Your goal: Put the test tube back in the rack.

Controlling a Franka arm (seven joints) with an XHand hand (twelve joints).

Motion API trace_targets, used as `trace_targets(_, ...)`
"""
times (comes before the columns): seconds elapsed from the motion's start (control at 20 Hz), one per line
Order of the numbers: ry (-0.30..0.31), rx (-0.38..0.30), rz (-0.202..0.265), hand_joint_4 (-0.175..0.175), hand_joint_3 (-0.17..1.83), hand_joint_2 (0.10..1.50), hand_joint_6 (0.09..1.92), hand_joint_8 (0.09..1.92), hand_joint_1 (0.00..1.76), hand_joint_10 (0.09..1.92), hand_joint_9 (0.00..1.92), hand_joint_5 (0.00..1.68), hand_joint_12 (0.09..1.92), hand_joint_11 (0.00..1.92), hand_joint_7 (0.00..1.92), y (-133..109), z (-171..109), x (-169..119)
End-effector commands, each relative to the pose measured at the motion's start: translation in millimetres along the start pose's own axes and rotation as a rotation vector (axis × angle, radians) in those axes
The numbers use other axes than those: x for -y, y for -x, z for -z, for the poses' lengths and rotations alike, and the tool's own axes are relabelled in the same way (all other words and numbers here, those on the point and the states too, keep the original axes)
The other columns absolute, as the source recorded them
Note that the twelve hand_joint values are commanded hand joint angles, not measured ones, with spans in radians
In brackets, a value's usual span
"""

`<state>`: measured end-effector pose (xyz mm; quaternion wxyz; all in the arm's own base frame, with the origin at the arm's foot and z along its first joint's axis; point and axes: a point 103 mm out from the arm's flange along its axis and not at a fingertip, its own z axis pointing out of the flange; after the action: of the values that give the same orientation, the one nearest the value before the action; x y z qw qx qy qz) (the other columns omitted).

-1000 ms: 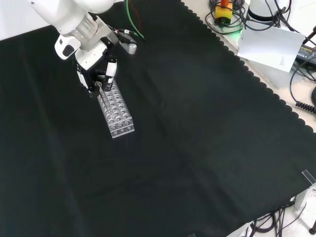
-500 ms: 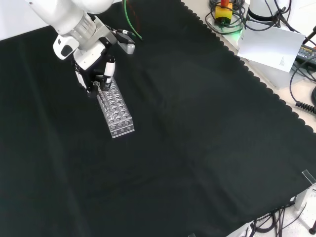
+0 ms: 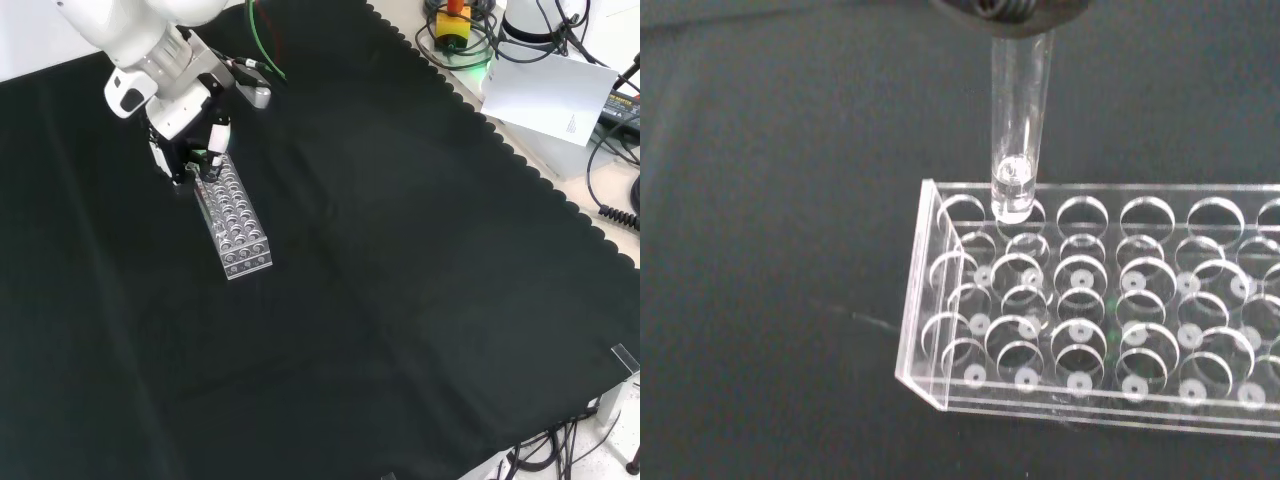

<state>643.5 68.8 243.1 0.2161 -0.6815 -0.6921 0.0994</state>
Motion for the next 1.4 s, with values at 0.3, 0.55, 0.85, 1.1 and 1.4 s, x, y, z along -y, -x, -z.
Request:
trace_targets(0.3,-0.031,0.017,0.005,-0.175,-0.17,1.04,0.09,0.70,1.43,0.55,1.35,1.36,0.74,1.45,1.31,1.5,-11.6,1.4)
trace_targets(0.55,-0.026,0.018,0.003,-0.175,-0.17,1.04,0.09,0.70,1.43,0.55,1.35,1.36,0.74,1.45,1.31,3.5,-10.5,-0.5)
trace_targets(0.85,-0.038,0.014,0.009,-0.175,-0.17,1.04,0.09,0.70,1.43,0.55,1.35,1.36,0.74,1.45,1.31,4.1,-15.7,-1.9)
trace_targets(1.1,-0.047,0.012,0.008,-0.175,-0.17,1.04,0.09,0.70,1.43,0.55,1.35,1.36,0.74,1.45,1.31,-0.1,-22.2,-4.6)
trace_targets(1.4,-0.054,0.008,0.013,-0.175,-0.17,1.04,0.09,0.70,1.43,0.55,1.35,1.36,0.74,1.45,1.31,2.3,-22.6,-4.6)
